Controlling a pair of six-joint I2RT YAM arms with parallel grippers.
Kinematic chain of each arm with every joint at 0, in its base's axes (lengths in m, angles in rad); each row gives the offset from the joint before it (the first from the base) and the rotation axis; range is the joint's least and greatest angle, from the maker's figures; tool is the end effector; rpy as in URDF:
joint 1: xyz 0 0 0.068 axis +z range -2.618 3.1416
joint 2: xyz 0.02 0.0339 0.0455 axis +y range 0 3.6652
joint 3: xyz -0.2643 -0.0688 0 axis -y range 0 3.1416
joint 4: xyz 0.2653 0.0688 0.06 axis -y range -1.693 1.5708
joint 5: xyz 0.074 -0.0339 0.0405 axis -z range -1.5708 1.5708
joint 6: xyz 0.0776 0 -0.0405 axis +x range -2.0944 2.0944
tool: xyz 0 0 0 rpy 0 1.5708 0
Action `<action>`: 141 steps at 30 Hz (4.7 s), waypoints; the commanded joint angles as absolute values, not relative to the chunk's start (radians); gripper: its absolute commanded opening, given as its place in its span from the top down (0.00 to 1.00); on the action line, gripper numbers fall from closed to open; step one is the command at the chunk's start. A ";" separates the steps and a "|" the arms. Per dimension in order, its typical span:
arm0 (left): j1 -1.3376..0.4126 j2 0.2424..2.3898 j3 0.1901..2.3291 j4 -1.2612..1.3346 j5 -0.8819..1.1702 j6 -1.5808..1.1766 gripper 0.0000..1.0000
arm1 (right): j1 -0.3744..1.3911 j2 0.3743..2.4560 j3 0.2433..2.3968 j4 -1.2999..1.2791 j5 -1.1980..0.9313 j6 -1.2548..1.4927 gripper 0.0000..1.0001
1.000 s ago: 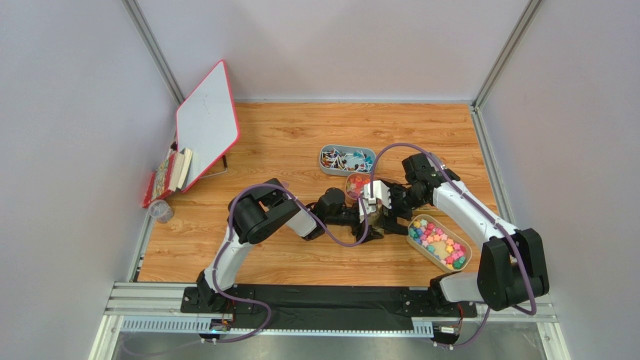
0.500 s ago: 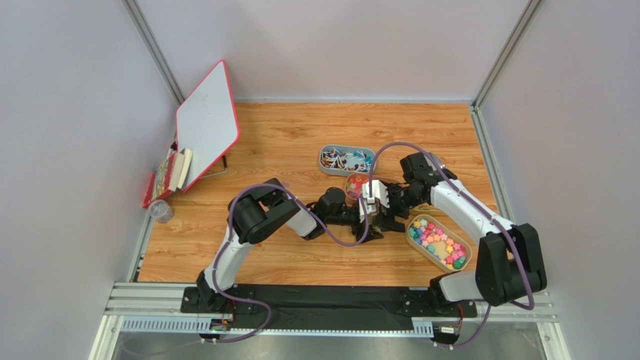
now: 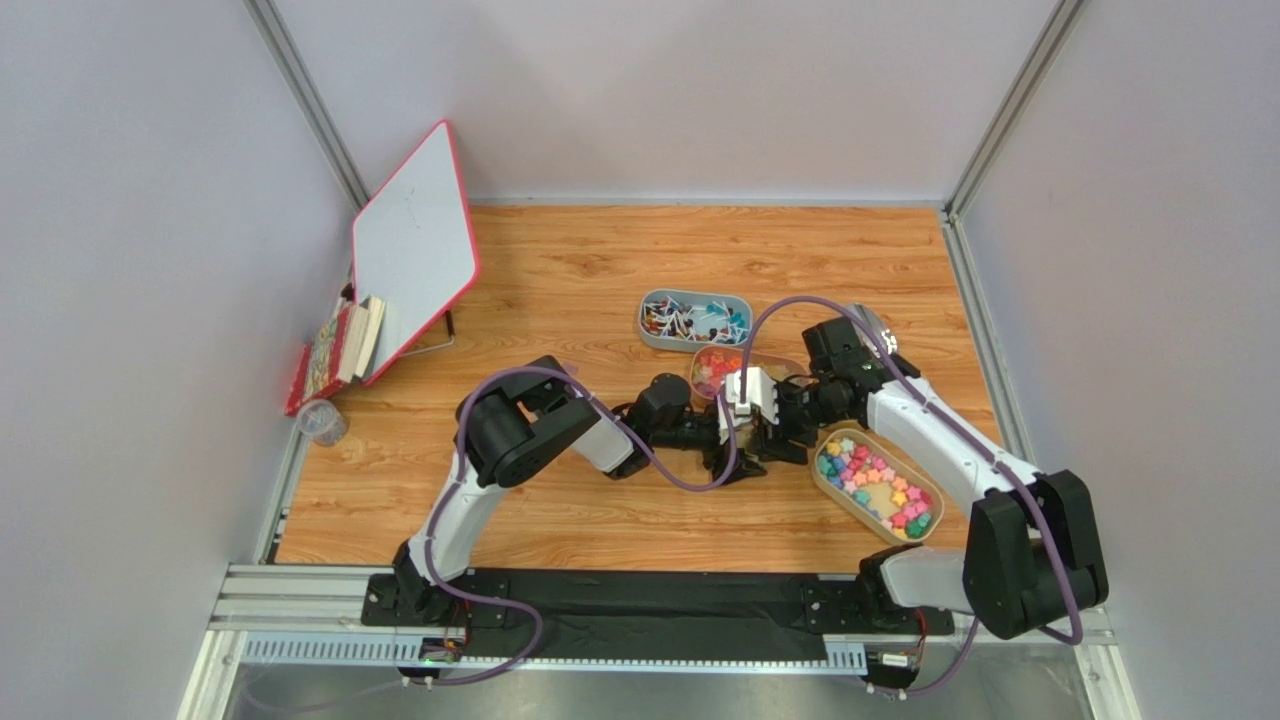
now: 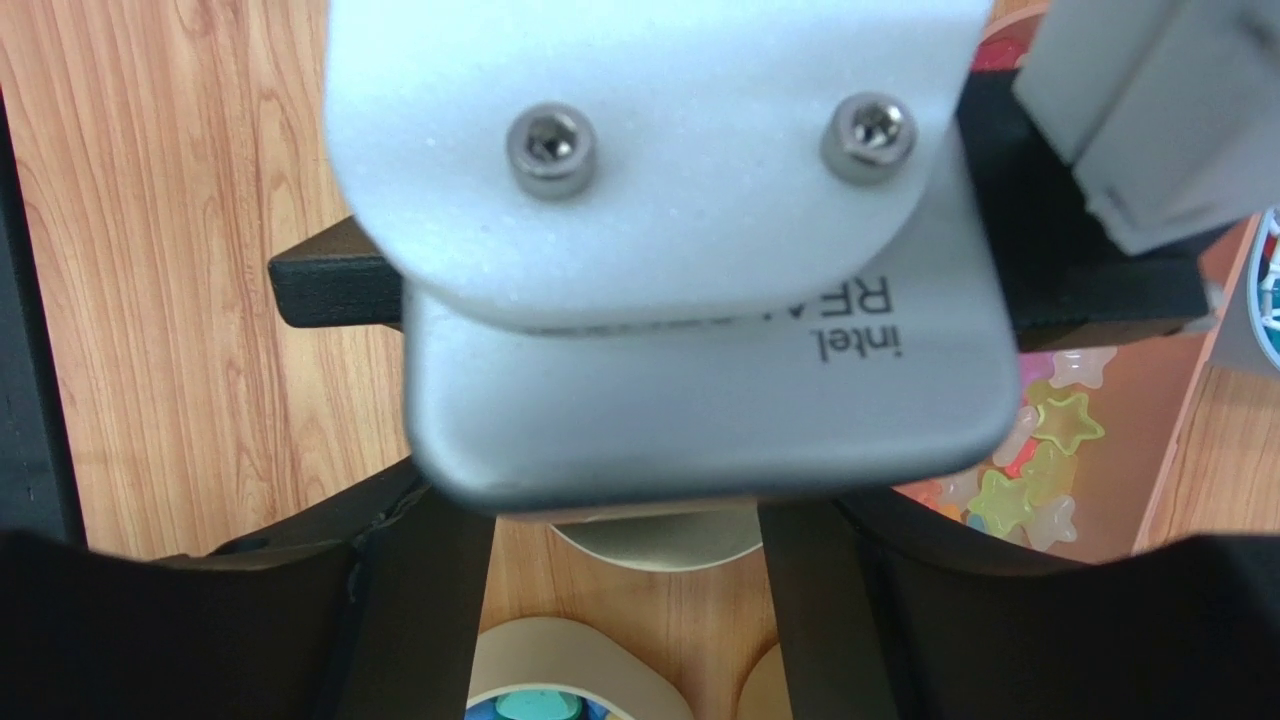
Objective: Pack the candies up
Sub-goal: Screw the bottle lid onto the packing bottle, then reset both arms
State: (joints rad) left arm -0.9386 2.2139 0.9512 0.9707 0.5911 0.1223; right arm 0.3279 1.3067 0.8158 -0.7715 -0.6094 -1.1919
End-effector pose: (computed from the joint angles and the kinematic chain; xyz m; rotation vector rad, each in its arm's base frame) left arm 0.2303 -0.3875 0.0505 1.3424 1.4320 -1.1000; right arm 0.2271 0.1242 0.1653 -1.8520 1.7675 0.5639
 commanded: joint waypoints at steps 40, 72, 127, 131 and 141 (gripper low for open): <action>-0.936 2.365 0.891 0.440 0.515 0.163 1.00 | 0.314 1.499 1.002 -1.005 -0.747 -1.385 0.00; -0.943 2.368 0.894 0.431 0.500 0.183 1.00 | 0.325 1.333 0.742 -0.804 -0.482 -0.815 0.22; -0.845 1.642 0.868 -0.271 0.588 0.374 0.00 | 0.138 1.063 0.969 -0.758 -0.216 -0.479 0.00; -0.830 1.467 1.015 -0.321 0.497 0.420 0.00 | 0.075 1.039 1.031 -0.683 -0.167 -0.221 0.00; -0.620 1.428 1.344 -0.212 -0.029 0.100 0.00 | 0.011 1.057 0.994 -0.401 0.431 -0.034 0.00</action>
State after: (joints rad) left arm -0.7322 1.4250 1.2671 -0.2390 0.1734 0.3107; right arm 0.0334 1.0554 0.9955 -0.5686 0.1879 -0.1200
